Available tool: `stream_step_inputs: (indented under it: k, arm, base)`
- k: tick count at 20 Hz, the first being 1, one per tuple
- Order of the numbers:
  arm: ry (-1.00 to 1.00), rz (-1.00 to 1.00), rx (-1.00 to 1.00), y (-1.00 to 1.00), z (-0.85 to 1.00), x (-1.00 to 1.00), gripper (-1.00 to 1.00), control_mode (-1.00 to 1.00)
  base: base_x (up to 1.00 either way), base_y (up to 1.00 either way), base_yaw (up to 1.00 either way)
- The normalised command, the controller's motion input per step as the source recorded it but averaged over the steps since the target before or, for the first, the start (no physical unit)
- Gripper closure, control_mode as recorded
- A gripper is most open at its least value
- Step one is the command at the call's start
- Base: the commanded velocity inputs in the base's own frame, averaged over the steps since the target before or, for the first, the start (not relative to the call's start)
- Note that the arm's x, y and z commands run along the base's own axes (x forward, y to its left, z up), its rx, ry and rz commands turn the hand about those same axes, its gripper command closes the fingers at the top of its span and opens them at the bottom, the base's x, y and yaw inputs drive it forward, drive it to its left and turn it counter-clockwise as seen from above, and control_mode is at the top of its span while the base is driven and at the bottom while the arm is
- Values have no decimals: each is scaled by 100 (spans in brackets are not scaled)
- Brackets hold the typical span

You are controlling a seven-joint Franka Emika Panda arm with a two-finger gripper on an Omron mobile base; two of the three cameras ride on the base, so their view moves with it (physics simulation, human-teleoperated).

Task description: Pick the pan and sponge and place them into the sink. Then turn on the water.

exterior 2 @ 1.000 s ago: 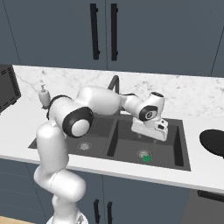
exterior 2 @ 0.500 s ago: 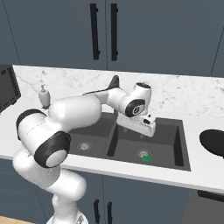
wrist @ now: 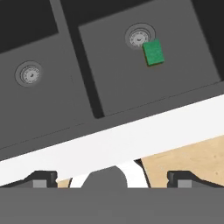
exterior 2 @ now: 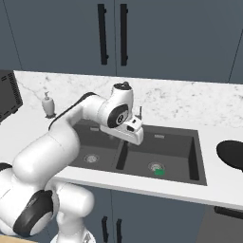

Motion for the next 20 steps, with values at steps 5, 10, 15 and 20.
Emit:
stream_step_inputs:
  k: [5, 10, 15, 20]
  arm:
    - [-5, 2, 0, 71, 17, -13, -100, -100]
    - [0, 5, -5, 33, 0, 0, -100, -100]
    - [0, 4, -11, 59, 0, -4, -100, -100]
    - [1, 2, -12, 31, 10, -9, -100, -100]
  base:
    - [0, 0, 0]
    - [0, 0, 0]
    - [0, 0, 0]
    - [0, 0, 0]
